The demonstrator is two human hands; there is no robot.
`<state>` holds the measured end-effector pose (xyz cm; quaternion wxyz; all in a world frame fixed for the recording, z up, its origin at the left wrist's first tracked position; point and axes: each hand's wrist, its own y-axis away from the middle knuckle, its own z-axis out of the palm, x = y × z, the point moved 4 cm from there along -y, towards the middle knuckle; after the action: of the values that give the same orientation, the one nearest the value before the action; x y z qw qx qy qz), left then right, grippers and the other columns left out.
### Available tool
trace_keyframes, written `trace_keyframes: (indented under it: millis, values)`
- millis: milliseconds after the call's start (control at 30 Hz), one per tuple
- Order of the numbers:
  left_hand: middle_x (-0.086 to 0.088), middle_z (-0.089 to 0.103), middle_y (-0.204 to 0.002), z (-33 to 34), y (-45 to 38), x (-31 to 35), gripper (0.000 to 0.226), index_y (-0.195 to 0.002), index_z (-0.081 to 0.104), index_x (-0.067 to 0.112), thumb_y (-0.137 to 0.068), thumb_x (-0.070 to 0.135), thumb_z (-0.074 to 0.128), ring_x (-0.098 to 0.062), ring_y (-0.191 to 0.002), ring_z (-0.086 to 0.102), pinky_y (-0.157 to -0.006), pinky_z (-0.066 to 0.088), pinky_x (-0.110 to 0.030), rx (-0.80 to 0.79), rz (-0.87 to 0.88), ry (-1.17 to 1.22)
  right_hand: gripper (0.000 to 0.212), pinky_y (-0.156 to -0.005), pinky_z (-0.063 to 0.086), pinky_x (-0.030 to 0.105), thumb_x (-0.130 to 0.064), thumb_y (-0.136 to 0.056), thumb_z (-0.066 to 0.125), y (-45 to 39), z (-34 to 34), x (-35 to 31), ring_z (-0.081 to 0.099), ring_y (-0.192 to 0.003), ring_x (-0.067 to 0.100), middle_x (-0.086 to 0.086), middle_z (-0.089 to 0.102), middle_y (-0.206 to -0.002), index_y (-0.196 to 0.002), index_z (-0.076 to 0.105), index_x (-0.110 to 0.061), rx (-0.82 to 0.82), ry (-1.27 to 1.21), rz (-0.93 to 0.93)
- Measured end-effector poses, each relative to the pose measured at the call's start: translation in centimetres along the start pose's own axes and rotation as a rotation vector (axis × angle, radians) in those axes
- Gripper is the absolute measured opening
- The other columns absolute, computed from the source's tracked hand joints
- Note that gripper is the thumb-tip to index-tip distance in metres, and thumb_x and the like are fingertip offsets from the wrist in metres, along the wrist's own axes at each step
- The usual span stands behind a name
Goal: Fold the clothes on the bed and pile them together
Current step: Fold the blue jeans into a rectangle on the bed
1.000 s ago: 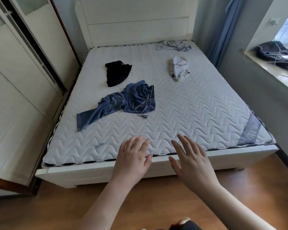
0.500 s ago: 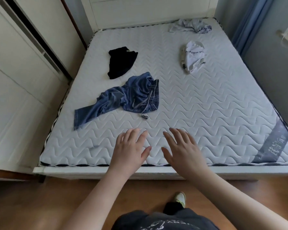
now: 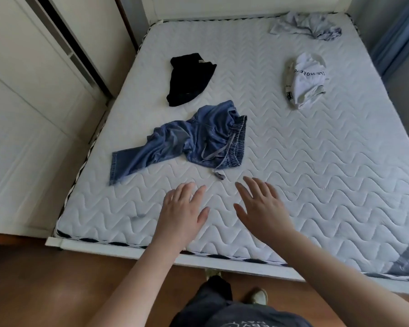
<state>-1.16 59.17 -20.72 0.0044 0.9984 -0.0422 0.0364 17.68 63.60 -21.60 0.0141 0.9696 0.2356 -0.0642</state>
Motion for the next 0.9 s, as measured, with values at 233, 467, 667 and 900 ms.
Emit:
trace_keyframes:
  millis: [233,467,667,900]
  values:
    - [-0.010,0.058,-0.127,1.1,-9.7,-3.1,0.049,-0.135,0.054,0.012,-0.092,0.037,0.052,-0.029,-0.119,0.054,-0.097,0.046,-0.043,0.067,0.104,0.031,0.055,-0.115,0.024,0.042,-0.044,-0.097,0.043,-9.0,0.9,2.6,0.034,-0.138,0.028,0.007,0.036,-0.152,-0.145,0.040,-0.016,-0.081,0.048,0.090]
    - [-0.008,0.057,-0.126,6.3,-19.9,-2.5,0.048,-0.135,0.053,0.012,-0.092,0.034,0.056,-0.027,-0.120,0.052,-0.098,0.044,-0.042,-0.014,0.174,0.058,0.054,-0.110,0.031,0.044,-0.042,-0.095,0.049,-15.3,3.7,8.5,0.041,-0.134,0.029,0.008,0.043,-0.148,-0.142,0.044,-0.016,-0.058,0.007,0.183]
    - [-0.004,0.050,-0.132,15.7,-28.7,-0.4,0.044,-0.136,0.047,0.016,-0.096,0.034,0.047,-0.023,-0.125,0.043,-0.104,0.037,-0.040,-0.183,0.165,0.043,0.060,-0.115,0.022,0.041,-0.044,-0.098,0.041,-22.5,11.0,14.3,0.026,-0.143,0.025,0.004,0.028,-0.157,-0.151,0.026,-0.019,-0.172,-0.005,0.163]
    - [-0.012,0.034,-0.148,30.1,-35.7,0.5,0.055,-0.146,0.029,0.018,-0.097,0.039,0.045,-0.029,-0.137,0.032,-0.109,0.030,-0.044,-0.338,0.118,0.011,0.061,-0.117,0.017,0.039,-0.030,-0.098,0.042,-31.7,22.6,19.2,0.017,-0.147,0.021,0.001,0.017,-0.161,-0.153,0.017,-0.021,-0.244,0.016,0.093]
